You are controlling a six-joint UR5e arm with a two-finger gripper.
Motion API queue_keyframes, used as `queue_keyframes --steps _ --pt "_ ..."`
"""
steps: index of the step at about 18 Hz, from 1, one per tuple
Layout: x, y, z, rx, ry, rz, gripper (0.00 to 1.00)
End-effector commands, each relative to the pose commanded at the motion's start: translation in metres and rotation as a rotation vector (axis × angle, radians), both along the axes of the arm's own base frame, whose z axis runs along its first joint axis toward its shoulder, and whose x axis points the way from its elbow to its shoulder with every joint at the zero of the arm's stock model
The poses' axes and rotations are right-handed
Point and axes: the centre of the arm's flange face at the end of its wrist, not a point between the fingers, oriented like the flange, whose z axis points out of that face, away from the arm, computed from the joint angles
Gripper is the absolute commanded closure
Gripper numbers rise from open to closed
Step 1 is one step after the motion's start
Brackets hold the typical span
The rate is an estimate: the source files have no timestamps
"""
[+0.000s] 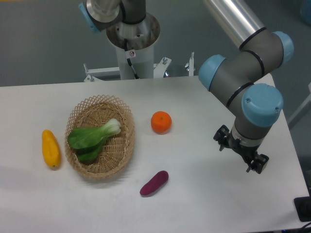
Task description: Pick up the green vegetable from the basket
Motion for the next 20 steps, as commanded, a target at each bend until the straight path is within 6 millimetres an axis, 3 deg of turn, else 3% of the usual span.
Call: queue_keyframes --steps 5,10,14,20 --pt "0.001 0.001 0.000 -0.001 -0.002 -0.022 0.00" --pt "0.017 0.010 0.004 -0.006 -0.006 -0.029 0.00" --pt "0.047 0.025 0.001 -0.014 -0.020 -0.046 0.00" --pt "0.123 0.041 0.003 -0.019 -0.045 -0.048 0.00"
